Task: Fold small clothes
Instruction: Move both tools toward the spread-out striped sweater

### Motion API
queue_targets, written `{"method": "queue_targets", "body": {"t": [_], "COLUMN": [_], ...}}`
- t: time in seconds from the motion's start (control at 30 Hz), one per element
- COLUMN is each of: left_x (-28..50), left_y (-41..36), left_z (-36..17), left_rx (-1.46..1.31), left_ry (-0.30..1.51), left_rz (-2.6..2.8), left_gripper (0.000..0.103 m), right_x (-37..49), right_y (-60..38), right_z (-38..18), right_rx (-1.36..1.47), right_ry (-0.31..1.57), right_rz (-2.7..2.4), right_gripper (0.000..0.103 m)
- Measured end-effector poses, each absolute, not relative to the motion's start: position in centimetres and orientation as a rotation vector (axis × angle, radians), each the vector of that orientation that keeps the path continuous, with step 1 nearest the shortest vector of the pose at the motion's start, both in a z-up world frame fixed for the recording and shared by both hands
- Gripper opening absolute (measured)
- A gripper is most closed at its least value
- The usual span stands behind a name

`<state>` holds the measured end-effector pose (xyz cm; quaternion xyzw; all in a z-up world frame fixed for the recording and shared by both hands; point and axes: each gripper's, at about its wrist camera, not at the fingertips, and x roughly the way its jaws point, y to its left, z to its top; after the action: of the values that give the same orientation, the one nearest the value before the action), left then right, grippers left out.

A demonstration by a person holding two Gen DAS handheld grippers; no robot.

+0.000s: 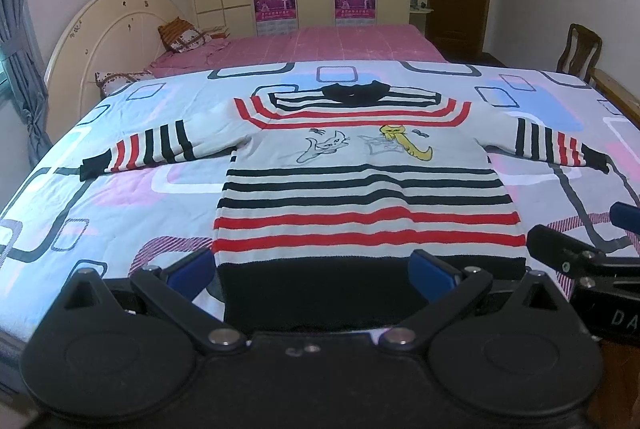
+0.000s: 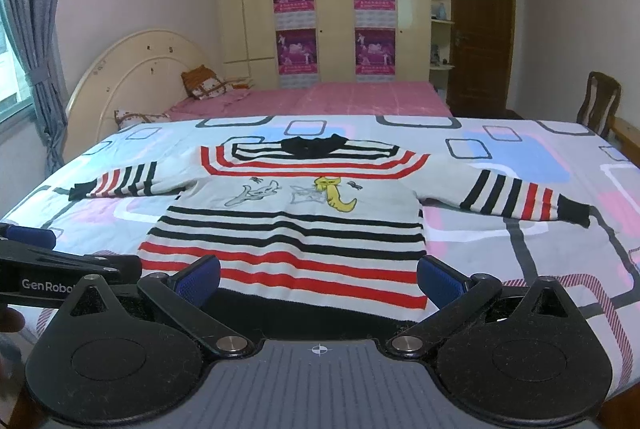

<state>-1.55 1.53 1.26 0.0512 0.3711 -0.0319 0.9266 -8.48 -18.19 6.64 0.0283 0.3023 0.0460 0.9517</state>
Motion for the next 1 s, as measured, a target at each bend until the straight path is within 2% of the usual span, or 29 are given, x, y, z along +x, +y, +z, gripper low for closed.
{"method": "queue_targets", "body": {"t": [1.0], "left_x": [1.1], "left_y": [2.3], "left_z": [0.7], "left_rx": [0.118], "left_ry": [0.775], "left_rz": [-0.066], "left_gripper": [0.103], "right_x": [-6.5], "right_y": [-18.1], "right_z": [6.1], "right_rx": [0.077], "right_ry": [0.624], "right_rz": [0.056], "right_gripper": [0.103]}}
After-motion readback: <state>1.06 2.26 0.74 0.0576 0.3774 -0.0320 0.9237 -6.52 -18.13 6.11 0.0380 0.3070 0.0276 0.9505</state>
